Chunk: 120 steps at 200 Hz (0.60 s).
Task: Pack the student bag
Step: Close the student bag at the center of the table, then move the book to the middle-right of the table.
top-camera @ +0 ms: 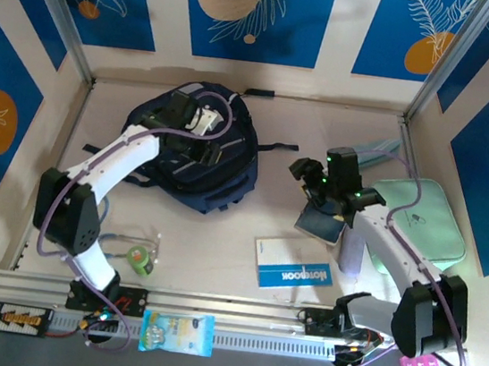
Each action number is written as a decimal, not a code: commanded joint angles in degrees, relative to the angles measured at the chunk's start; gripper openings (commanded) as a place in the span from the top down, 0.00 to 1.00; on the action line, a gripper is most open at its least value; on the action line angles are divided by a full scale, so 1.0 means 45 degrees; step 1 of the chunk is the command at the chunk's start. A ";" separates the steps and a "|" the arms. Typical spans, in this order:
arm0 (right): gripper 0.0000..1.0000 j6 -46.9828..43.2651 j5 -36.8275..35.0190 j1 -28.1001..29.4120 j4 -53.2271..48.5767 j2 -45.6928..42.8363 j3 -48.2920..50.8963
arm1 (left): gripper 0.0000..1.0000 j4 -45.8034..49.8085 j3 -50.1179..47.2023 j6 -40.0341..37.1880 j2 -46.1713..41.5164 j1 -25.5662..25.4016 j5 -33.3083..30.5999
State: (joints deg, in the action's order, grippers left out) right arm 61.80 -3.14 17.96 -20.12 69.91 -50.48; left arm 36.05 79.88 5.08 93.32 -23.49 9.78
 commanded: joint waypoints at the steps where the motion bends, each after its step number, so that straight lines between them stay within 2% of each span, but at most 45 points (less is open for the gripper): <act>1: 0.31 -0.3210 -0.0800 -0.0902 -0.3147 0.0105 -0.0440 | 0.26 -0.1596 -0.0777 0.1845 -0.1067 0.0102 0.1723; 8: 0.30 -0.4010 -0.0655 -0.1286 -0.3529 0.0407 -0.0801 | 0.18 -0.1903 -0.1008 0.2201 -0.1168 0.0089 0.2198; 15: 0.30 -0.4690 -0.0612 -0.1670 -0.3916 0.0798 -0.1236 | 0.15 -0.2131 -0.1137 0.2417 -0.1239 0.0068 0.2690; 41: 0.30 -0.6159 -0.0742 -0.2469 -0.4636 0.2623 -0.2660 | 0.09 -0.2587 -0.1404 0.3079 -0.1303 -0.0142 0.3049; 67: 0.30 -0.6300 -0.0742 -0.2856 -0.4062 0.4437 -0.3345 | 0.00 -0.3074 -0.1852 0.3377 -0.1428 -0.0327 0.3143; 120: 0.30 -0.5815 -0.0305 -0.3203 -0.3359 0.6855 -0.3840 | 0.00 -0.3358 -0.2359 0.3740 -0.1655 -0.0465 0.2975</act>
State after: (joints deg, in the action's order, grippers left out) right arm 36.23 -6.02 3.62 -35.31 98.54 -66.30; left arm 22.72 69.84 20.23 87.90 -24.99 21.69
